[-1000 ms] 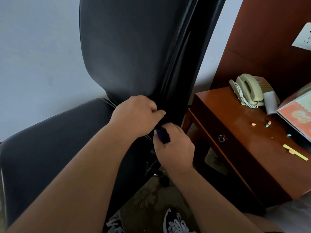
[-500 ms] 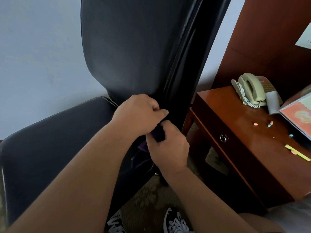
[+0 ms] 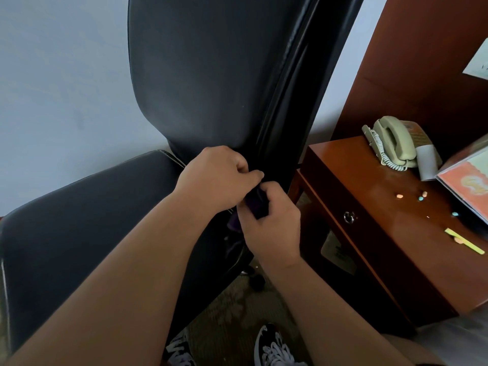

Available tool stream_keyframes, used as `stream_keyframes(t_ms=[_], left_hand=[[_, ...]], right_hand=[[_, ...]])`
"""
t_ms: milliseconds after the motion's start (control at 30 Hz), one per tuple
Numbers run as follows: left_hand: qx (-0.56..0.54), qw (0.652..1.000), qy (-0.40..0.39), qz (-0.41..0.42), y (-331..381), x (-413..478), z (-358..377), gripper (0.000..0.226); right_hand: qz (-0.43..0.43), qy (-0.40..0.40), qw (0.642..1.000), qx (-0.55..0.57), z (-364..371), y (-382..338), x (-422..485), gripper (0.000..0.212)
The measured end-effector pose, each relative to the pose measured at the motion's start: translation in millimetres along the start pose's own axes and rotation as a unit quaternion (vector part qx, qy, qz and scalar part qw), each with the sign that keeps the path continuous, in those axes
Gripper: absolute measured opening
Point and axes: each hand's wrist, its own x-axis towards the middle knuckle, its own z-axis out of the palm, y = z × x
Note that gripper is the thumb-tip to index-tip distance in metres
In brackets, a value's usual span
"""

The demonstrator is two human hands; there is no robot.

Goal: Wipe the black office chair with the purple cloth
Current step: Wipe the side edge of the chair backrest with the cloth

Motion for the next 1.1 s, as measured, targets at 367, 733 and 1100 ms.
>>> stream_keyframes(t_ms=[367,733,1100], left_hand=[[0.007,0.999,0.04,-0.013,2,1,-3,0.048],[0.007,0.995,-0.052,-0.084,-4,0,-4,0.068],[-0.007,0.999,-0.037,-0.035,-10,-1,-1,0.067]], right_hand=[[0.099,-0.04,0.99,-0.096,-20,44,-1,0.018],[0.003,0.025,1.0,-0.011,-35,30,3,0.011],[0.079,-0.022,0.978,-0.191,-2,58,-11,0.022]])
